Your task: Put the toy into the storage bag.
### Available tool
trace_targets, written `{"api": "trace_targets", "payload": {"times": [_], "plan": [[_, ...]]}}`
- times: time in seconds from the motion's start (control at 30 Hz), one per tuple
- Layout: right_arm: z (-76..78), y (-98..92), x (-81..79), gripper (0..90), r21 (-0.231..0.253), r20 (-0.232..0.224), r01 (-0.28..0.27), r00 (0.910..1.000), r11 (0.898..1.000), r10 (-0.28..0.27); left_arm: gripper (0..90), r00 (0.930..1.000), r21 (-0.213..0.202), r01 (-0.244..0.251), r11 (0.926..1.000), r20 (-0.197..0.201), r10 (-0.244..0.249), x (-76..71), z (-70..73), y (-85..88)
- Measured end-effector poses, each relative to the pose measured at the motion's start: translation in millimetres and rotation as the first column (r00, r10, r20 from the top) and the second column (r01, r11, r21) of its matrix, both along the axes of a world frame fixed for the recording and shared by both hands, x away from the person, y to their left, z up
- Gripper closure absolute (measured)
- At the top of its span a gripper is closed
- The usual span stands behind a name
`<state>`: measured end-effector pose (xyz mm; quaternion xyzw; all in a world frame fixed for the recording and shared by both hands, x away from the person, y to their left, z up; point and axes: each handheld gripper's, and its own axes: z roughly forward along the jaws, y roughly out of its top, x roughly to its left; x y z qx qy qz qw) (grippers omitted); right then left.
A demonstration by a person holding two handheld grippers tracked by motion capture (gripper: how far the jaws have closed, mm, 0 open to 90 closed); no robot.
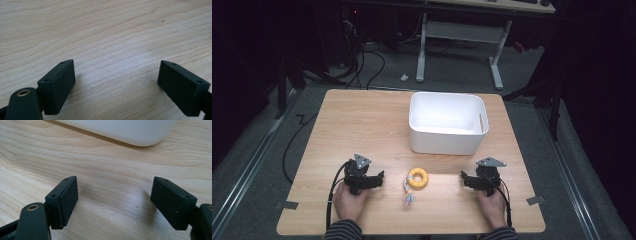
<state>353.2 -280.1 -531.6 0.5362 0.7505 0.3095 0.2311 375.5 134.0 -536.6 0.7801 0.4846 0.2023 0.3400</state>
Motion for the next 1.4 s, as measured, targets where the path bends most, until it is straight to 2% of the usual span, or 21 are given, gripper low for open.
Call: {"api": "trace_targets", "payload": {"times": [0.7,0.8,1.03,1.4], "plan": [[0.1,-0.1,-0.7,22.0,-0.003,0.002,0.011,0.9999,1.000,-0.011,14.9,1.0000,-0.005,-0.003,1.0000,0.000,0.003,0.4,-0.1,0.2],[-0.1,-0.2,-0.2,20.2,-0.004,-0.001,-0.021,0.9998,1.000,0.021,14.8,1.0000,-0.003,-0.003,1.0000,0.001,0.003,0.4,-0.1,0.0],[0.0,-0.5,-0.4,20.5,-0.005,-0.001,-0.034,0.9994,0.999,0.034,14.7,0.9998,0.002,-0.019,0.9998,0.000,0.019,1.7,0.0,-1.7],[3.7,0.5,-3.9,35.0,-0.004,-0.015,-0.038,0.9992,0.999,0.038,13.8,0.9997,0.000,-0.025,0.9997,-0.001,0.025,3.6,-0.1,-2.6]]}}
